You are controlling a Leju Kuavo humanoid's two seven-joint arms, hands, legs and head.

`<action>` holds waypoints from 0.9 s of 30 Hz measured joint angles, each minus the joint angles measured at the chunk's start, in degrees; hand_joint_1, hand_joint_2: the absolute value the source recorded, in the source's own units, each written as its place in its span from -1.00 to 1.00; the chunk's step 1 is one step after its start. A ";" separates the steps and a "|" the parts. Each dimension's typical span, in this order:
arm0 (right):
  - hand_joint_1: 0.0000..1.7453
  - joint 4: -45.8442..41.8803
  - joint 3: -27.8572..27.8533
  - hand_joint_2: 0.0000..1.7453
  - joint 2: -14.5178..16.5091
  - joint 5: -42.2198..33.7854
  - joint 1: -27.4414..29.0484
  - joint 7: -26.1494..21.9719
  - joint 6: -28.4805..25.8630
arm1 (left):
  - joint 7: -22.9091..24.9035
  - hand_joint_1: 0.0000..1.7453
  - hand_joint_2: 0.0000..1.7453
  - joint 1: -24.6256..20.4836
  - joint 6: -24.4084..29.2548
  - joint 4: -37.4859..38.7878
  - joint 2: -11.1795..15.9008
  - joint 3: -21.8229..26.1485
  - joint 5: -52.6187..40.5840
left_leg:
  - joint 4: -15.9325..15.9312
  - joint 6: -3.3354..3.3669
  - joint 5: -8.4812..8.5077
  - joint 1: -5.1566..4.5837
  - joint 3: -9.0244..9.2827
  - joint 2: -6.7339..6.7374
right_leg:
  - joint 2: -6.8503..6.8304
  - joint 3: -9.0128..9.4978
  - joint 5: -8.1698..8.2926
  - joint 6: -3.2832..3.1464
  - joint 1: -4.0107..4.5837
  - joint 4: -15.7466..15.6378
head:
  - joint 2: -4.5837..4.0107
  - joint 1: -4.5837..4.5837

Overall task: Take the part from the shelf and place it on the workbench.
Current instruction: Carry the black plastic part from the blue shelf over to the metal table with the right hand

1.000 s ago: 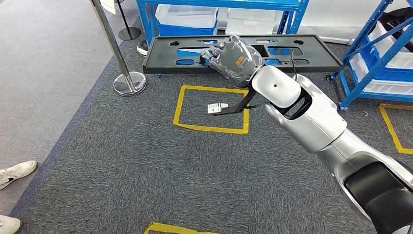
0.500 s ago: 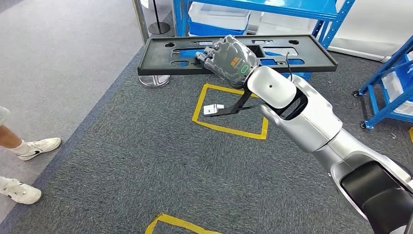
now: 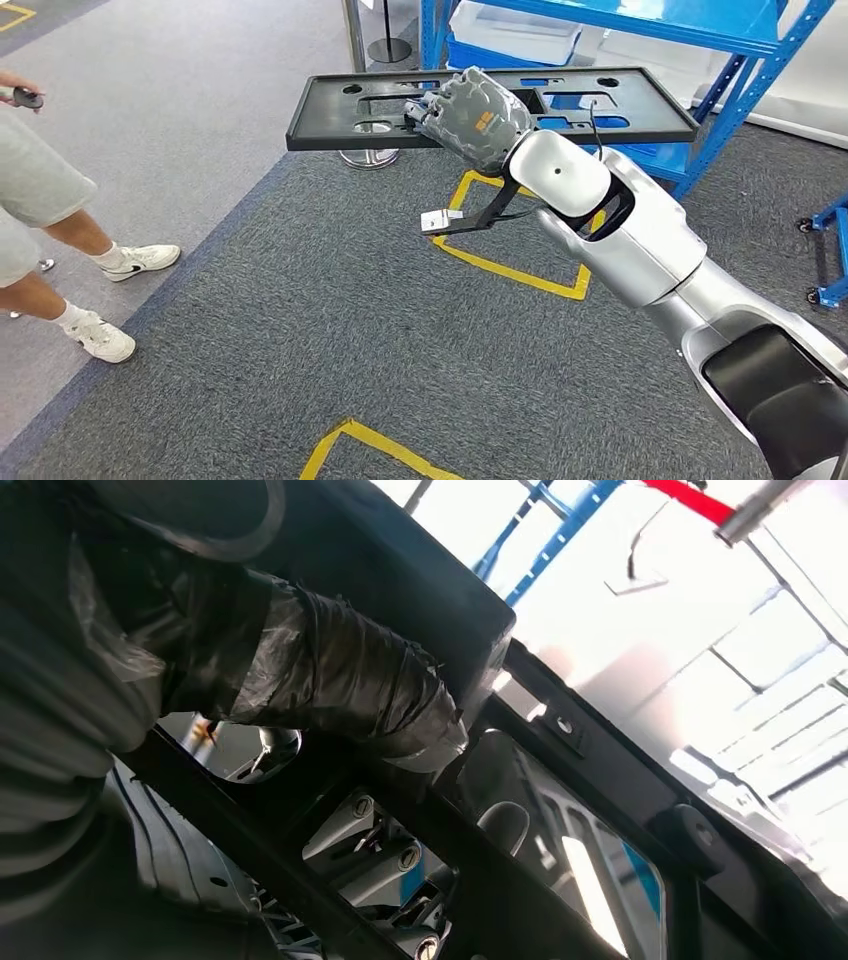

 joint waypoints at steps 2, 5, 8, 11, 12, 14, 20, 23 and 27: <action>1.00 0.00 0.00 1.00 0.01 -0.01 -0.15 -0.01 0.00 | 0.00 -1.00 1.00 -0.06 0.00 0.00 0.02 0.04 -0.01 | -4.06 0.78 0.94 -0.53 1.99 0.92 | -0.92 0.05 0.04 0.49 0.20 -0.11 | 0.00 0.02; 1.00 -0.02 0.00 1.00 0.08 -0.04 -0.25 -0.02 0.00 | 0.00 -1.00 1.00 0.03 0.00 0.00 0.01 0.20 -0.05 | -4.94 1.84 1.60 -0.60 2.03 -0.49 | -1.73 0.34 0.07 1.49 0.28 -0.46 | 0.00 0.04; 1.00 -0.01 0.01 1.00 -0.02 -0.09 -0.40 -0.02 0.03 | 0.00 -1.00 1.00 -0.01 -0.03 0.00 -0.05 0.32 -0.10 | -6.16 2.84 2.56 -0.19 2.40 -1.83 | 1.89 -1.91 -3.60 1.92 0.10 4.76 | 0.00 0.10; 1.00 0.06 0.03 1.00 -0.20 -0.27 -0.16 -0.05 0.22 | 0.00 -1.00 1.00 -0.10 -0.07 0.00 -0.05 0.44 -0.28 | -6.00 3.13 2.74 -0.31 2.05 -3.60 | 3.96 -6.64 -7.45 1.96 0.16 14.55 | 0.00 0.13; 1.00 0.08 0.04 1.00 -0.26 -0.36 -0.08 -0.07 0.31 | 0.02 -1.00 1.00 -0.07 -0.07 0.00 -0.04 0.52 -0.37 | -5.78 3.13 2.73 -0.35 1.96 -4.33 | 4.07 -6.75 -6.65 1.92 0.16 14.62 | 0.00 0.13; 1.00 0.09 0.08 1.00 -0.36 -0.52 -0.14 -0.07 0.43 | 0.08 -1.00 1.00 0.00 -0.07 0.00 -0.03 0.70 -0.50 | -5.14 2.96 2.57 -0.35 1.77 -5.78 | 4.80 -3.94 -2.64 1.65 0.13 8.63 | 0.00 0.13; 1.00 0.00 0.52 1.00 -0.18 -0.61 -0.37 0.04 0.50 | 0.17 -1.00 1.00 0.16 -0.01 0.00 -0.13 0.89 -0.61 | -4.14 1.18 2.69 0.04 0.17 -8.94 | 6.22 -0.09 0.22 0.45 0.26 -0.17 | 0.00 0.13; 1.00 -0.05 0.89 1.00 0.32 -0.44 -0.77 0.25 0.66 | 0.13 -1.00 1.00 0.24 0.00 0.00 -0.13 0.91 -0.78 | 0.77 0.31 -0.31 -0.11 -2.27 -5.27 | 4.22 0.39 0.67 -0.46 -0.12 -1.01 | 0.00 -0.25; 1.00 -0.06 1.04 1.00 0.48 -0.41 -1.05 0.41 0.90 | -0.03 -1.00 1.00 0.02 0.02 0.00 0.00 0.91 -1.17 | 11.57 -0.55 -4.12 0.35 -7.58 -2.08 | 1.56 0.44 0.58 -0.61 0.04 -1.08 | 0.00 -0.40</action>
